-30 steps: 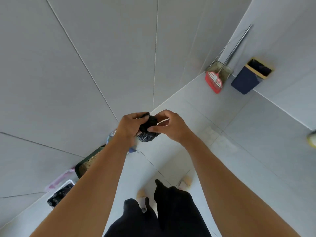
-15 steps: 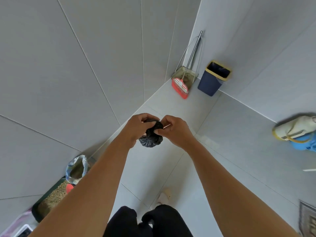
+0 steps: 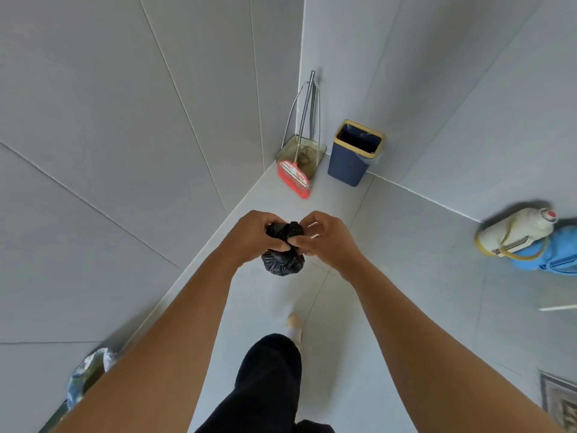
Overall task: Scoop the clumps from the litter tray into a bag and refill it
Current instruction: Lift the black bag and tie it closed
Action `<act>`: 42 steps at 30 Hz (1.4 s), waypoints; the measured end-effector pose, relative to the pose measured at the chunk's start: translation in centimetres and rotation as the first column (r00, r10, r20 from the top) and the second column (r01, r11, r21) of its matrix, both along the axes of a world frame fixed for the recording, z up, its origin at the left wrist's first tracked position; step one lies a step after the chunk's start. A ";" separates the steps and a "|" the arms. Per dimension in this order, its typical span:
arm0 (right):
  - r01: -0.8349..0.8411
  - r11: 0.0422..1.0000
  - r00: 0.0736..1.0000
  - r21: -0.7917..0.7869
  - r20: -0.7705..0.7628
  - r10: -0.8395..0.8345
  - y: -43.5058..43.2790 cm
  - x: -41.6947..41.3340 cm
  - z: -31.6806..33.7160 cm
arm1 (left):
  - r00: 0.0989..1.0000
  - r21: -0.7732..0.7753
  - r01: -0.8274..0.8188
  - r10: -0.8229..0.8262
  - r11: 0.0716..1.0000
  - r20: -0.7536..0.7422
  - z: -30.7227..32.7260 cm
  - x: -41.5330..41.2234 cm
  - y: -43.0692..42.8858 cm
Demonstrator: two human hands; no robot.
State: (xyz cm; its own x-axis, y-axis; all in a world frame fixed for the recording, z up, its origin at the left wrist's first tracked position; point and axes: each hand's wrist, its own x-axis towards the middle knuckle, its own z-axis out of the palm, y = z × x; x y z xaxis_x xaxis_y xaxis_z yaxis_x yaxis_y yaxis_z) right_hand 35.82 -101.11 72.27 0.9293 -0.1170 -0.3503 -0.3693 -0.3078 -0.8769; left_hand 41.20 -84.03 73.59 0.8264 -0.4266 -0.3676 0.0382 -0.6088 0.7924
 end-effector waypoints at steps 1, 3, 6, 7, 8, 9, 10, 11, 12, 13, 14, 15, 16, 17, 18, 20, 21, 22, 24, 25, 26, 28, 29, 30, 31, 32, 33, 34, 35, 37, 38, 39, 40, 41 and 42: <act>-0.002 1.000 1.000 0.020 -0.012 0.002 -1.0 0.7 0.1 | 1.000 0.000 -0.001 0.001 1.000 -0.004 -0.3 0.8 -1.0; 0.001 0.999 0.999 0.044 -0.035 0.000 -4.1 2.9 0.5 | 1.000 0.005 0.029 -0.029 1.000 -0.007 -0.6 3.6 -4.2; 0.007 0.999 0.997 0.051 -0.081 -0.002 -8.8 5.2 1.1 | 0.996 0.026 0.081 -0.080 0.996 -0.025 -0.7 6.9 -9.0; 0.021 0.998 0.997 0.054 -0.077 -0.016 -10.9 6.3 1.4 | 0.994 0.024 0.108 -0.107 0.994 -0.028 -0.6 8.4 -11.3; 0.037 0.998 0.996 0.058 -0.078 -0.032 -12.7 7.3 1.5 | 0.991 0.028 0.132 -0.131 0.991 -0.026 -0.6 9.7 -13.2; 0.054 0.997 0.995 0.061 -0.083 -0.048 -14.3 8.1 1.7 | 0.989 0.033 0.147 -0.146 0.989 -0.018 -0.4 10.7 -14.9; 0.070 0.996 0.994 0.063 -0.087 -0.064 -15.8 8.8 1.8 | 0.985 0.045 0.174 -0.174 0.984 -0.006 -0.2 11.7 -16.6; 0.084 0.994 0.993 0.065 -0.088 -0.078 -17.3 9.5 1.9 | 0.979 0.056 0.201 -0.201 0.978 0.005 -0.1 12.7 -18.3; 0.101 0.992 0.991 0.072 -0.091 -0.094 -18.4 10.0 1.9 | 0.975 0.067 0.221 -0.222 0.973 0.015 -0.1 13.4 -19.5; 0.117 0.990 0.990 0.077 -0.094 -0.109 -19.7 10.8 1.9 | 0.971 0.076 0.238 -0.240 0.968 0.020 -0.2 14.3 -20.9; 0.125 0.989 0.989 0.080 -0.095 -0.117 -21.2 11.8 1.8 | 0.968 0.080 0.249 -0.251 0.965 0.016 -0.2 15.3 -22.4; 0.125 0.989 0.989 0.077 -0.094 -0.117 -22.6 12.8 1.7 | 0.967 0.082 0.253 -0.255 0.964 0.015 -0.4 16.3 -23.9; 0.120 0.990 0.989 0.078 -0.102 -0.112 -24.1 14.0 1.6 | 0.967 0.090 0.251 -0.253 0.964 0.011 -0.5 17.3 -25.4; 0.121 0.989 0.988 0.085 -0.111 -0.112 -25.2 14.7 1.5 | 0.970 0.100 0.241 -0.243 0.965 0.009 -0.7 18.1 -26.4; 0.113 0.989 0.987 0.097 -0.122 -0.101 -27.1 16.2 1.3 | 0.977 0.105 0.213 -0.215 0.971 0.004 -0.8 19.4 -28.2; 0.093 0.991 0.989 0.099 -0.122 -0.081 -29.6 18.1 1.3 | 0.983 0.104 0.180 -0.182 0.978 0.009 -0.9 20.9 -30.5; 0.082 0.992 0.990 0.092 -0.118 -0.071 -30.7 18.9 1.2 | 0.984 0.104 0.176 -0.179 0.979 0.018 -1.0 21.6 -31.5; 0.073 0.993 0.990 0.090 -0.124 -0.062 -32.5 19.9 1.1 | 0.986 0.112 0.162 -0.165 0.980 0.021 -1.2 22.6 -33.1; 0.064 0.993 0.990 0.104 -0.129 -0.050 -35.0 21.6 1.0 | 0.989 0.127 0.140 -0.145 0.982 0.030 -1.1 23.9 -35.6; 0.052 0.993 0.991 0.103 -0.129 -0.038 -36.3 22.7 0.9 | 0.991 0.129 0.125 -0.131 0.984 0.038 -1.2 24.7 -36.8; 0.034 0.994 0.990 0.104 -0.142 -0.019 -37.7 24.1 0.8 | 0.994 0.133 0.098 -0.104 0.986 0.037 -1.4 25.8 -38.1; 0.017 0.994 0.991 0.110 -0.136 -0.002 -38.6 25.4 0.9 | 0.995 0.127 0.079 -0.087 0.989 0.056 -1.4 26.7 -38.9; 0.001 0.994 0.991 0.114 -0.133 0.014 -39.4 26.5 0.8 | 0.996 0.126 0.065 -0.072 0.990 0.053 -1.7 27.6 -39.5; -0.008 0.994 0.991 0.113 -0.133 0.023 -40.1 27.9 0.7 | 0.997 0.131 0.046 -0.053 0.990 0.049 -1.9 28.7 -40.1; -0.004 0.994 0.990 0.113 -0.140 0.020 -40.7 29.0 0.4 | 0.998 0.134 0.037 -0.043 0.990 0.040 -2.1 29.5 -40.6; 0.004 0.994 0.989 0.114 -0.146 0.012 -41.1 29.8 0.3 | 0.999 0.138 0.039 -0.043 0.990 0.030 -2.2 30.2 -40.9; 0.011 0.993 0.988 0.115 -0.155 0.007 -41.7 31.3 -0.1 | 0.999 0.137 0.034 -0.036 0.990 0.015 -2.6 31.7 -41.5; 0.009 0.994 0.987 0.111 -0.160 0.009 -42.2 32.5 -0.5 | 0.999 0.147 0.040 -0.041 0.988 0.004 -3.0 32.9 -41.9; 0.006 0.994 0.986 0.107 -0.168 0.012 -42.6 33.9 -1.0 | 0.999 0.151 0.048 -0.048 0.987 -0.008 -3.5 34.2 -42.4; 0.012 0.995 0.984 0.099 -0.180 0.006 -43.3 36.1 -1.9 | 0.998 0.154 0.049 -0.043 0.987 -0.042 -4.6 36.6 -43.1; 0.013 0.995 0.982 0.098 -0.186 0.005 -43.7 37.2 -2.2 | 0.997 0.154 0.059 -0.051 0.986 -0.054 -4.9 37.7 -43.7; 0.022 0.996 0.982 0.089 -0.190 -0.005 -43.9 38.0 -2.4 | 0.996 0.155 0.070 -0.061 0.985 -0.060 -5.1 38.6 -44.0; 0.044 0.996 0.978 0.078 -0.208 -0.027 -45.0 40.5 -3.2 | 0.994 0.156 0.084 -0.072 0.984 -0.081 -6.0 41.5 -45.2; 0.063 0.995 0.976 0.075 -0.212 -0.045 -45.3 41.1 -3.3 | 0.993 0.161 0.097 -0.085 0.982 -0.083 -6.1 42.2 -45.6; 0.089 0.992 0.974 0.086 -0.216 -0.068 -45.5 41.6 -3.4 | 0.991 0.157 0.115 -0.103 0.981 -0.084 -6.2 42.9 -46.1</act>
State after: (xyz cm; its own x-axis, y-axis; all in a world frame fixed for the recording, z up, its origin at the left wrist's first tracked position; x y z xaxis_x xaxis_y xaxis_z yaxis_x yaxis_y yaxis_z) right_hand 77.43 -146.62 68.91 0.8214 -0.1435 -0.5519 -0.5702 -0.1897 -0.7993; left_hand 84.07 -130.08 67.35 0.7458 -0.4425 -0.4980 0.0200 -0.7323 0.6807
